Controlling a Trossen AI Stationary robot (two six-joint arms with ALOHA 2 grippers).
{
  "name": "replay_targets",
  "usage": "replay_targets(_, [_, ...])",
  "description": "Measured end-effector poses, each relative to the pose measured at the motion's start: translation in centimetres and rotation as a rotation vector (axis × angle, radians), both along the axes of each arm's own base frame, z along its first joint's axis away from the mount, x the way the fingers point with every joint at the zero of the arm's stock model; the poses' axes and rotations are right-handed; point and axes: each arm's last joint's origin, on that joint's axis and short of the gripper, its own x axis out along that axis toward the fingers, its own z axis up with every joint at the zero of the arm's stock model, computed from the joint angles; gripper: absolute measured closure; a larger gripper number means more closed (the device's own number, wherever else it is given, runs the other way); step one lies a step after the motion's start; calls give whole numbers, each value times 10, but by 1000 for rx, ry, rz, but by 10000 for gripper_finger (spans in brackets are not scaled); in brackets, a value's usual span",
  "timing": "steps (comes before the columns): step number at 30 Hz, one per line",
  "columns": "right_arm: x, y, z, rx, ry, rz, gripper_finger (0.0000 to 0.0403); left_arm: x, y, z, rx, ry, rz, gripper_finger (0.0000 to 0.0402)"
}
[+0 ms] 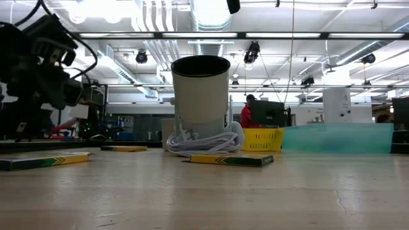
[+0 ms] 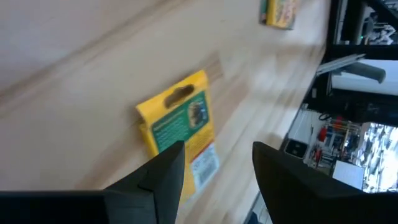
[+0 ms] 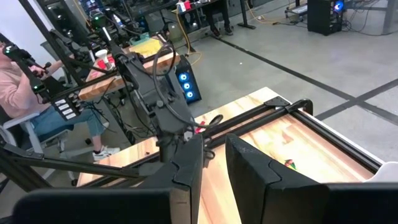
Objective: Pick & Place School Supplies
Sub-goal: Put the pack of crayon into the gray bin
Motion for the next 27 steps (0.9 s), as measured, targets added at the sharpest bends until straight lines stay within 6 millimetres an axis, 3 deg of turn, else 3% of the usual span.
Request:
replay_targets(6, [0,0,0,0,0,0,335,-3,0,-15,-30,39,53,209])
replay_targets(14, [0,0,0,3,0,0,335,-1,3,-18,-18,98,134,209])
replay_targets(23, [0,0,0,3,0,0,335,15,8,6,174,53,77,209])
replay_targets(27, [0,0,0,3,0,0,335,21,9,5,245,69,-12,211])
